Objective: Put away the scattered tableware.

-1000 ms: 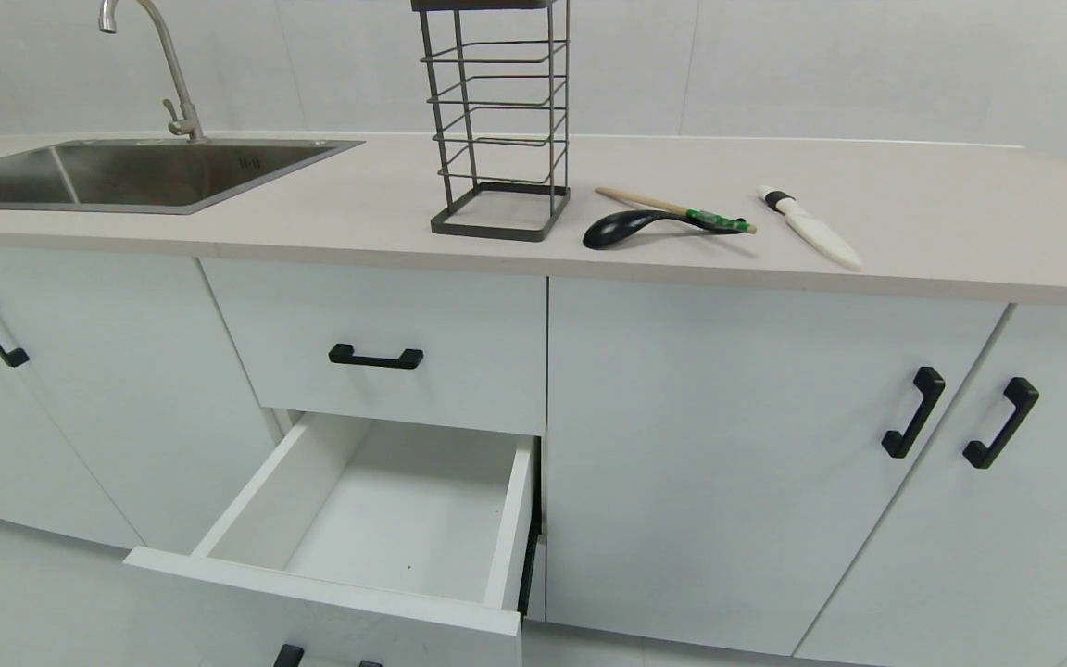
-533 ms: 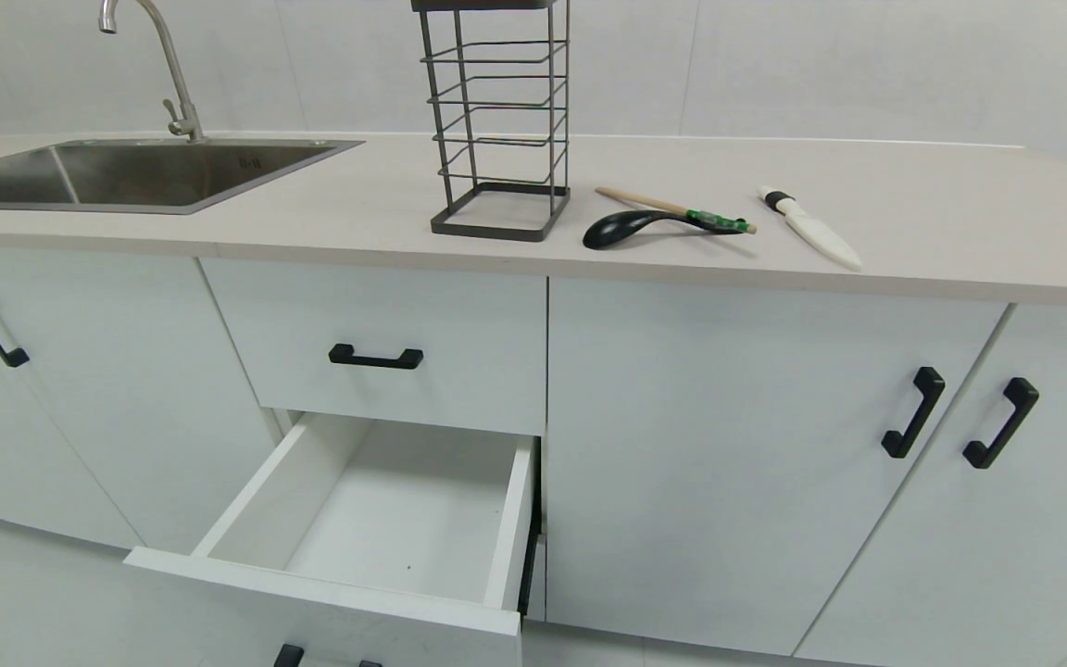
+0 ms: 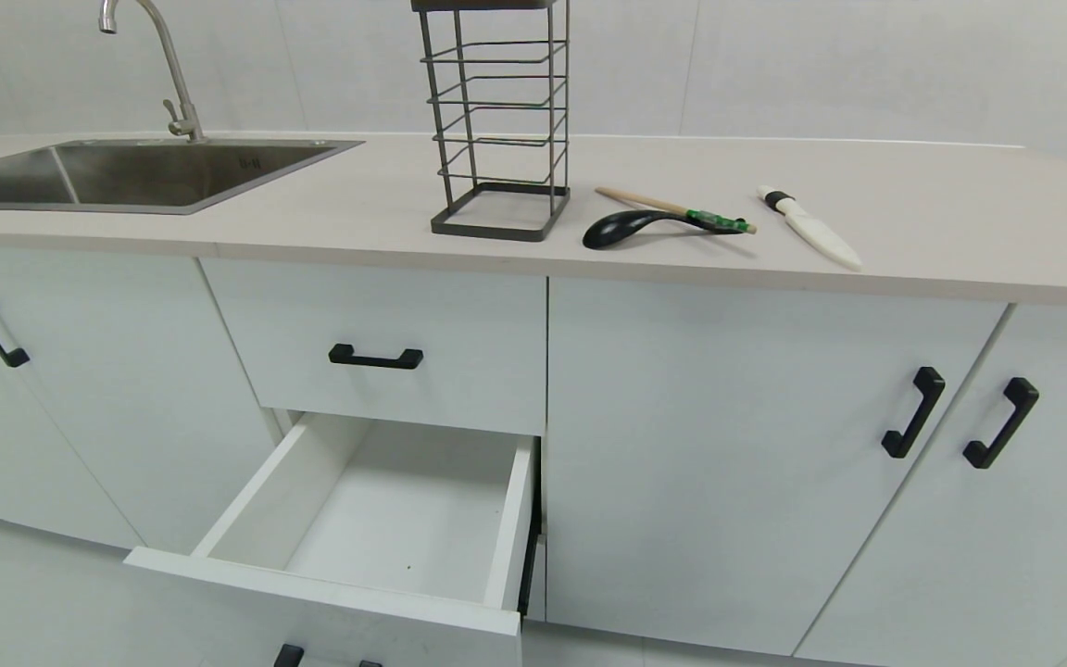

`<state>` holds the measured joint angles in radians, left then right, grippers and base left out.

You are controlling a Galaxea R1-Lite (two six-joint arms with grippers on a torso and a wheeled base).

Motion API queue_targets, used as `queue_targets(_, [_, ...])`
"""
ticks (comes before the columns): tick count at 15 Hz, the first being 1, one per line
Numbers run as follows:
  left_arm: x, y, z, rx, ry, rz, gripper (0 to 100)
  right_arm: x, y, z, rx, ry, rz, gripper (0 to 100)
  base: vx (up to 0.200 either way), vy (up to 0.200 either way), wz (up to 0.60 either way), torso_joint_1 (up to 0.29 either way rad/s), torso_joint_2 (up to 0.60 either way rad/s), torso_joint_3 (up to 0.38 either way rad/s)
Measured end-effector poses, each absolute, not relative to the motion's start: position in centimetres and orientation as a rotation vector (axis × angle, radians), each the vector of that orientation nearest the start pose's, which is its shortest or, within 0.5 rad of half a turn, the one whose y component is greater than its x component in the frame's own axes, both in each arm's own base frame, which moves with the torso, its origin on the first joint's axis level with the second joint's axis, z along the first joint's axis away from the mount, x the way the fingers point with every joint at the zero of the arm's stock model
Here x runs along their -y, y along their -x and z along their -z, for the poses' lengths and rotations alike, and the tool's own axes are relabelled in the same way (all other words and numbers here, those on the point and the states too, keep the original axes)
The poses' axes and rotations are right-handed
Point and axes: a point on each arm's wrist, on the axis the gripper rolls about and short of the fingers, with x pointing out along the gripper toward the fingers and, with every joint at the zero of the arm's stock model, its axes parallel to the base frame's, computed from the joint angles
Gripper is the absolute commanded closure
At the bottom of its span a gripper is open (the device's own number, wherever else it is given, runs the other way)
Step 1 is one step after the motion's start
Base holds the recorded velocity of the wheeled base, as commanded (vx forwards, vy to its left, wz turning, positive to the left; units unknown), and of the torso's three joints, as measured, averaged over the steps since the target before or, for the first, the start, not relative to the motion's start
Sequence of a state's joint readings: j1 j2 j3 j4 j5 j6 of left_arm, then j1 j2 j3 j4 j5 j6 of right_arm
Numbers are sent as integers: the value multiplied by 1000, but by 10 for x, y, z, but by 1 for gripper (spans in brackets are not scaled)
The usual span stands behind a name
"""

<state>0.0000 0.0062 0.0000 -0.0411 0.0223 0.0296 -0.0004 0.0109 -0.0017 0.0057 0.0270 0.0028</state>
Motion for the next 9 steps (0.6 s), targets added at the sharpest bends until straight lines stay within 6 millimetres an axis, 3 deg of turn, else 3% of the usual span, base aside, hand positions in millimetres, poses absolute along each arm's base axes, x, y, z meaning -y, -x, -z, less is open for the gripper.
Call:
queue_targets(1, [1,23,-74,-13,-28,39,0,-1,22,-76,-15,-3,-27,100,0,0,0,0,0,0])
queue_targets(9, [1,23,-76,2,-20,45,0,-1,22,-76,-15,-3,-27,100,0,0,0,0,0,0])
